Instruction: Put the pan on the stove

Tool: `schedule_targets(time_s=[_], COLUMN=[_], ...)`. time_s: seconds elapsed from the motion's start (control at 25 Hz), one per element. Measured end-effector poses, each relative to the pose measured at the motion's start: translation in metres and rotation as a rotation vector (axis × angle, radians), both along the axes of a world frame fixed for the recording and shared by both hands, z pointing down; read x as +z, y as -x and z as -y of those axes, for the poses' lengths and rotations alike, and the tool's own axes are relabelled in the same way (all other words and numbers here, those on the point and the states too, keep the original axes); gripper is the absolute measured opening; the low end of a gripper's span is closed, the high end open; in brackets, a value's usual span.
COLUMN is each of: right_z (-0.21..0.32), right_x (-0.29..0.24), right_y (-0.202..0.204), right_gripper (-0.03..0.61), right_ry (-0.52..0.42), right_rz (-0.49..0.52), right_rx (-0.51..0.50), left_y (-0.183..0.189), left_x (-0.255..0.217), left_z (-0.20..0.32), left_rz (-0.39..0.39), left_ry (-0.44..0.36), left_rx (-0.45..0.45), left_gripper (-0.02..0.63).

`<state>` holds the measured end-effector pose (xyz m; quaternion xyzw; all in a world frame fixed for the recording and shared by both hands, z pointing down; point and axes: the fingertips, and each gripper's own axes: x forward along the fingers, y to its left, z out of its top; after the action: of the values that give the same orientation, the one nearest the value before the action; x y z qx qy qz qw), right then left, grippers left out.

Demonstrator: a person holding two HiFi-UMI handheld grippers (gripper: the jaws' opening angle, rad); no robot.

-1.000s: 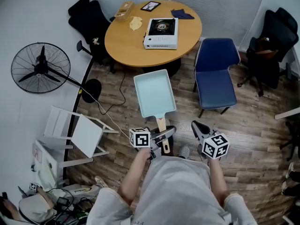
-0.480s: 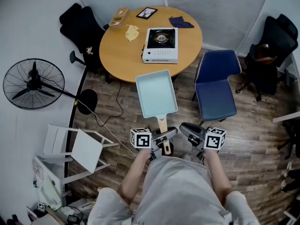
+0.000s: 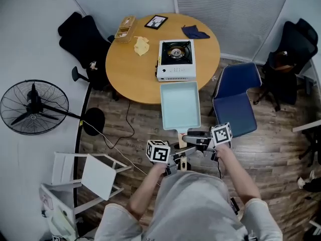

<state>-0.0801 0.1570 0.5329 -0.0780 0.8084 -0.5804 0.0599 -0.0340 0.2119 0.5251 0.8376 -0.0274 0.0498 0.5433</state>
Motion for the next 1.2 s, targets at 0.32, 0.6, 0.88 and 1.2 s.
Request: schedule_targets(time_s=[0.32,0.6,0.88,1.2], right_z=[0.044,0.072,0.101,0.168], right_x=[-0.004,0.008,0.002,0.002], right_y=[0.039,0.041,0.035,0.016], right_gripper=[0.192,0.187,0.190,0.192], right_ry=[0.009,-0.019,-0.045,-0.095], right_rz=[0.088,0.058,0.096,0.096], right_rx=[-0.051,0.027,0.060,0.082], left_y=[0.020,0.026,0.022,0.007], left_x=[0.006,0.014,0.012,0.014], left_z=[0.035,0.060,0.091,0.139], left_rz=[-0.028,-0.017,-0.003,0.023], left_ry=[0.031,0.029,0.034,-0.012], left_rx=[0.092,0.129,0.071,0.040], left_gripper=[0.095,0.094,0.101,0.104])
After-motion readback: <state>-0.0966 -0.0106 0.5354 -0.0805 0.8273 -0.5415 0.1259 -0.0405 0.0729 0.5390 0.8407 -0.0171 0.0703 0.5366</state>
